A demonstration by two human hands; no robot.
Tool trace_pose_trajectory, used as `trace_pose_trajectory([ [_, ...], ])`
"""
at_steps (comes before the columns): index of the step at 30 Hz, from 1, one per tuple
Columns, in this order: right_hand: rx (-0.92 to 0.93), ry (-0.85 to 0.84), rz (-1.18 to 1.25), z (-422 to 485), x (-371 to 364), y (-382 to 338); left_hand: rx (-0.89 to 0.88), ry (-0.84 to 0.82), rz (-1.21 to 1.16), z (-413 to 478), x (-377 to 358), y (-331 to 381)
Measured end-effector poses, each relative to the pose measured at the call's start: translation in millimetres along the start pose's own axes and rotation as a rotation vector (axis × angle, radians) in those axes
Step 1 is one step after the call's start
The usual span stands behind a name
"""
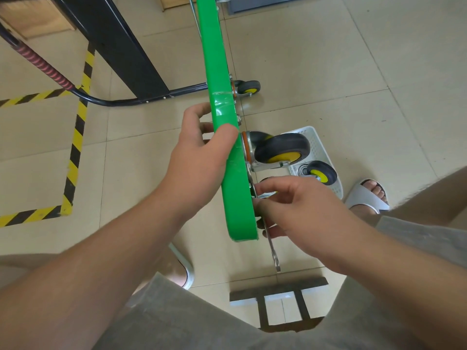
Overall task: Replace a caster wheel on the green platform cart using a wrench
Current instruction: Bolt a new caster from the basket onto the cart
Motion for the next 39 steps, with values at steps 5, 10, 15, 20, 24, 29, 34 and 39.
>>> trace_pose_trajectory([
  [5,-0.037,-0.02,0.069,-9.6,2.5,-15.6,-0.005,0.006,-0.001,0.9,0.7,-1.4],
  [10,-0.118,-0.108,0.19,-11.9,9.1,-33.1,-0.017,0.002,0.007,1.4,1.0,-1.6],
  [15,-0.179,-0.139,0.26,-10.6,12.2,-35.3,-0.017,0.005,0.001,1.0,0.5,-0.8],
  [20,-0.158,-0.144,0.231,-18.5,11.5,-28.7,-0.003,-0.001,0.011,0.9,0.2,-0.1],
  [24,-0.199,-0.128,0.147,-23.1,10.0,-15.6,0.005,0.0,0.011,0.3,0.1,-0.1],
  [29,-0.167,-0.066,0.057,-17.7,8.6,-2.3,0.016,-0.01,0.012,0.2,-0.3,-0.1],
  [34,-0.076,-0.026,-0.026,-4.5,5.3,5.5,0.013,-0.011,0.003,-0.7,-0.7,1.0],
  [39,0.047,0.014,-0.053,8.8,1.2,14.4,0.013,-0.007,0.003,-1.3,-0.3,1.7],
])
Point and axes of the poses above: each hand's wrist, its own z-axis towards the middle knuckle, its own x-axis out of the back of the hand, y = z × x, the point moved 1 cm from there along z, towards the middle knuckle, and after that the axes turned 2 degrees about x, right-handed, at the moved point
